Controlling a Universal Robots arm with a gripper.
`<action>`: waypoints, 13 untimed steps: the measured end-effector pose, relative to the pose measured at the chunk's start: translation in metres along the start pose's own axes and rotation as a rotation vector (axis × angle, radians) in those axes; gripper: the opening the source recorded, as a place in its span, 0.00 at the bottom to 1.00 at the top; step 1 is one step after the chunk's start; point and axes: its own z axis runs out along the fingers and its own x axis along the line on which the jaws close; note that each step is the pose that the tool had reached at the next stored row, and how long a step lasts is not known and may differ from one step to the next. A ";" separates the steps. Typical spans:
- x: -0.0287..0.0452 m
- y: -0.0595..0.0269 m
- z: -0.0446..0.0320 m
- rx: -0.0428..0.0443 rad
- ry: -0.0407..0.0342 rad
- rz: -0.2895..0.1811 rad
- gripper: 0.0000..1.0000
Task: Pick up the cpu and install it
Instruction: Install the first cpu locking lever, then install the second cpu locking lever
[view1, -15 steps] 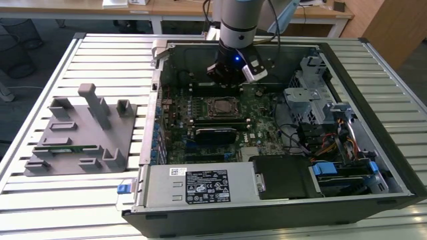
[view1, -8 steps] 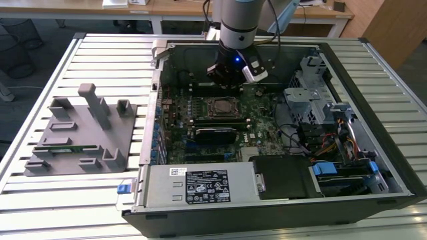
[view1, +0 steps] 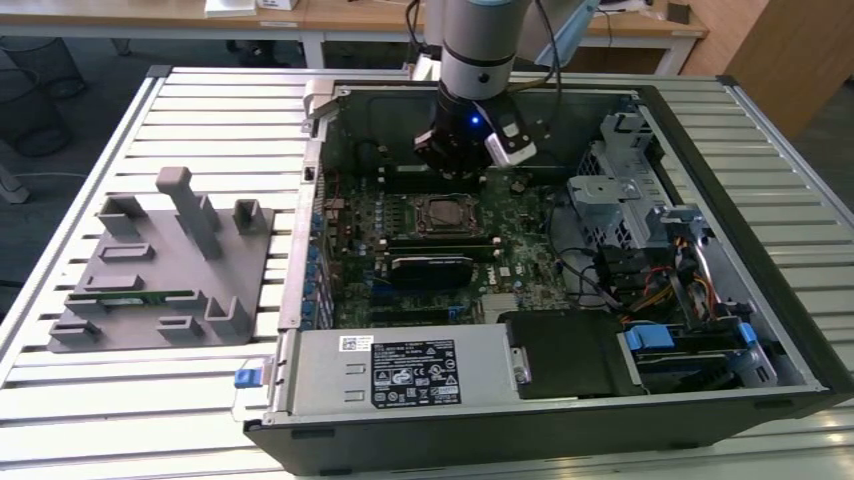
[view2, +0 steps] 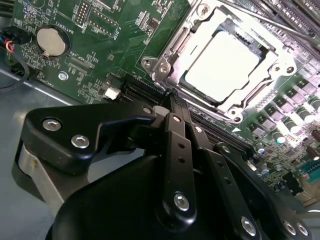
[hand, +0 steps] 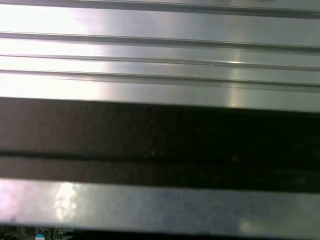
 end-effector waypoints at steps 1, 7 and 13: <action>0.0000 -0.0008 -0.0001 0.0001 0.0000 0.000 0.11; 0.0001 -0.0061 -0.0006 0.0000 0.0000 0.000 0.11; 0.0001 -0.0136 -0.0012 0.0001 0.0000 0.000 0.11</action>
